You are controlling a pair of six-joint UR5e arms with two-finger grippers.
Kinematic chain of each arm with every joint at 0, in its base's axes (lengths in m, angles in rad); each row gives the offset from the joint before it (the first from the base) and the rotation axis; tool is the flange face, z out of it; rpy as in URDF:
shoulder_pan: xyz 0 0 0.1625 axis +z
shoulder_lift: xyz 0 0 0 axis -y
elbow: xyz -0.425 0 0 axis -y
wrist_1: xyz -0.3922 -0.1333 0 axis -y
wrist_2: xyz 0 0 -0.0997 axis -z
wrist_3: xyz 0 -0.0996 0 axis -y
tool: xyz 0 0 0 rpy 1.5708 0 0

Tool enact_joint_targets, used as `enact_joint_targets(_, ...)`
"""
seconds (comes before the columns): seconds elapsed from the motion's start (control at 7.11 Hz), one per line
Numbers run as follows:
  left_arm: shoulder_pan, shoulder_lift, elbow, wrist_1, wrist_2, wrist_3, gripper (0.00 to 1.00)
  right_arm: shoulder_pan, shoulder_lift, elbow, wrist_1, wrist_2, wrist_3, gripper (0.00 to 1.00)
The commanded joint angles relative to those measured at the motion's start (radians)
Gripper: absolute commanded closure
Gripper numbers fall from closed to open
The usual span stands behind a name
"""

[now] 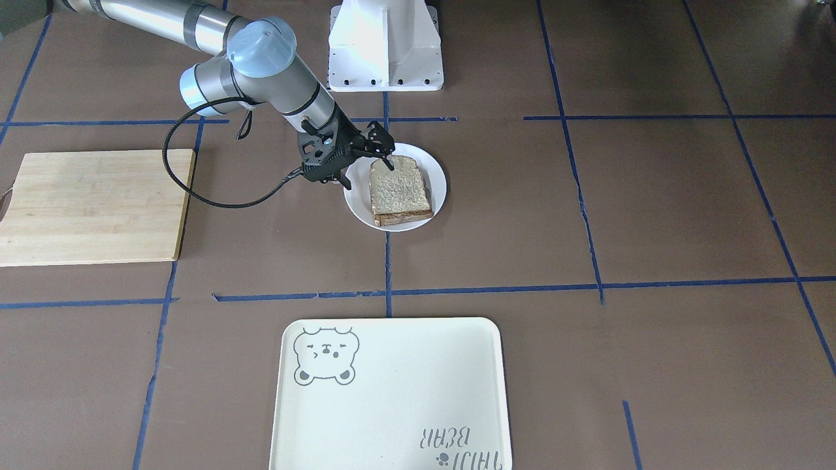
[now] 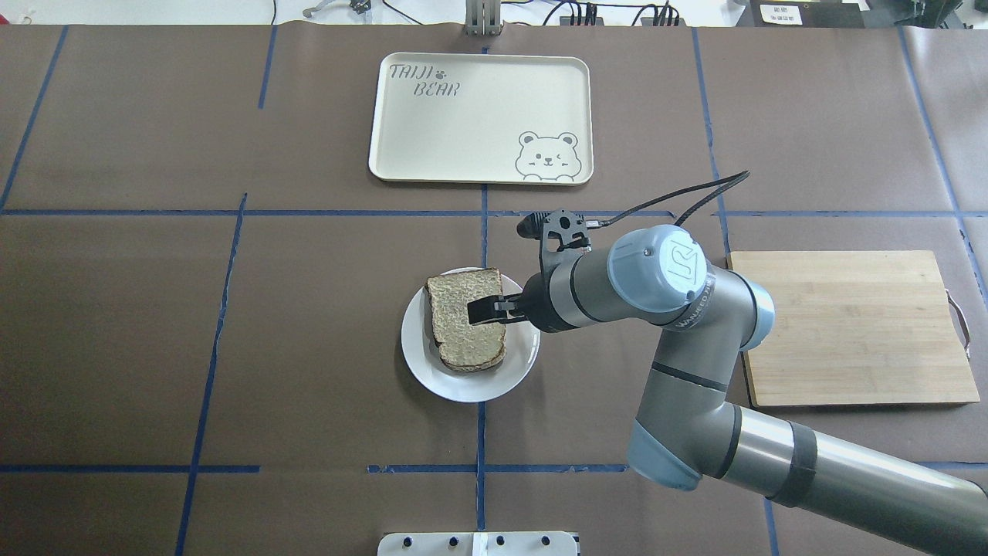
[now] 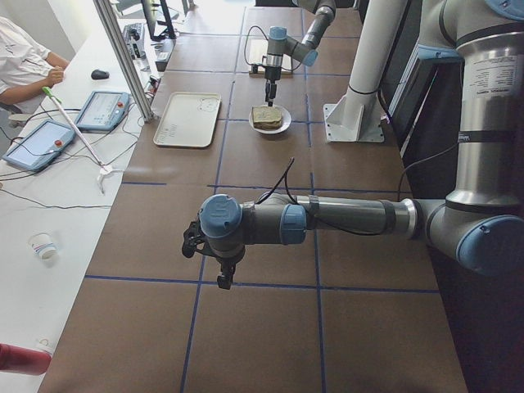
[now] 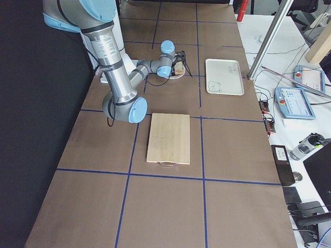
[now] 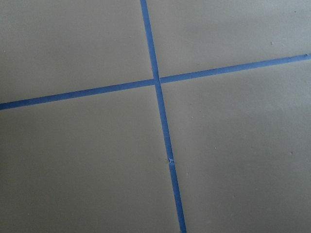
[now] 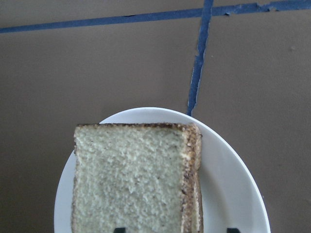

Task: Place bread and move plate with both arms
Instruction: 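Raise the right gripper back over the board while the left arm reaches toward the plate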

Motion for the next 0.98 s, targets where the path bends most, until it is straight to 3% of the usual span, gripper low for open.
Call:
enact_joint_targets(0.0,0.117,-0.001,-0.108,-0.052,-0.016,-0.277,0.0,0.033,-0.116,0.138,-0.015,0.003,0.019,0.0)
enact_joint_targets(0.14,0.227,-0.001,-0.187,-0.053,-0.018,-0.388,0.0,0.076,-0.202,0.191,-0.015,0.018,0.031,0.0)
enact_joint_targets(0.42,0.454,-0.028,-0.327,-0.102,-0.01,-0.723,0.0,0.244,-0.371,0.249,-0.018,0.174,0.042,0.0)
enact_joint_targets(0.56,0.55,-0.095,-0.32,-0.188,-0.008,-0.939,0.0,0.364,-0.423,0.244,-0.02,0.276,0.027,0.0)
enact_joint_targets(0.84,0.737,-0.287,-0.209,-0.367,0.011,-1.343,0.0,0.464,-0.503,0.232,-0.021,0.3,-0.067,0.0)
